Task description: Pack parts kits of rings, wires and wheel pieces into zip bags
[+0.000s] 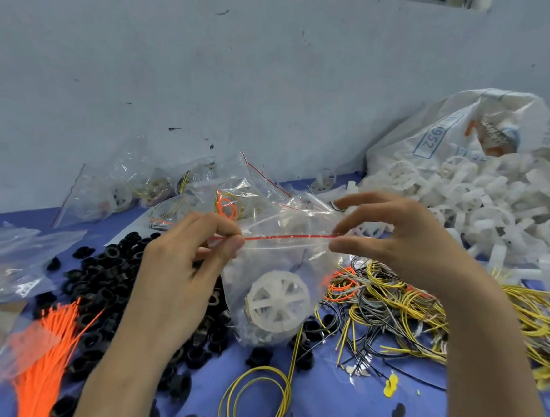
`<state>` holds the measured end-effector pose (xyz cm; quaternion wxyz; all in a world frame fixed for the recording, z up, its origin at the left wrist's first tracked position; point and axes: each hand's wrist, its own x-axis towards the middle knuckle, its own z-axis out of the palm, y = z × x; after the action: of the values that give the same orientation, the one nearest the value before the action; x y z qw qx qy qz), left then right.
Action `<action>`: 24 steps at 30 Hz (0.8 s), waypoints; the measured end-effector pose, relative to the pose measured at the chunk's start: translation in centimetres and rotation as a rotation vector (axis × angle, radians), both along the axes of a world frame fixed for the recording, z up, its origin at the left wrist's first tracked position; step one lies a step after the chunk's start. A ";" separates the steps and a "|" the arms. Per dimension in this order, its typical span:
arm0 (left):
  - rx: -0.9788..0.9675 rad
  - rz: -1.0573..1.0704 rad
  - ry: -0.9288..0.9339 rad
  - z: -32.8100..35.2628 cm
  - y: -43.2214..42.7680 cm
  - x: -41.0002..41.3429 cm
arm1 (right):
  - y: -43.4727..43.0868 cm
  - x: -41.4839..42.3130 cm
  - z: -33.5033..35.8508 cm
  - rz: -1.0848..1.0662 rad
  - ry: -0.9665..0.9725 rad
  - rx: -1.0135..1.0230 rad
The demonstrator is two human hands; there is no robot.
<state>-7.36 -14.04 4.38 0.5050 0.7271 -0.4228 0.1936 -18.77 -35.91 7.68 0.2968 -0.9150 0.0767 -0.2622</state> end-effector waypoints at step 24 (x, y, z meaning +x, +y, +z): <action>-0.079 -0.200 0.137 -0.3 2.3 2.0 | -1.6 1.1 -1.3 0.072 -0.350 0.380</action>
<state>-5.34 -11.72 4.07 0.5777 0.6727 -0.4495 0.1086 -17.66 -37.55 6.41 0.4813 -0.7856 0.0396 -0.3868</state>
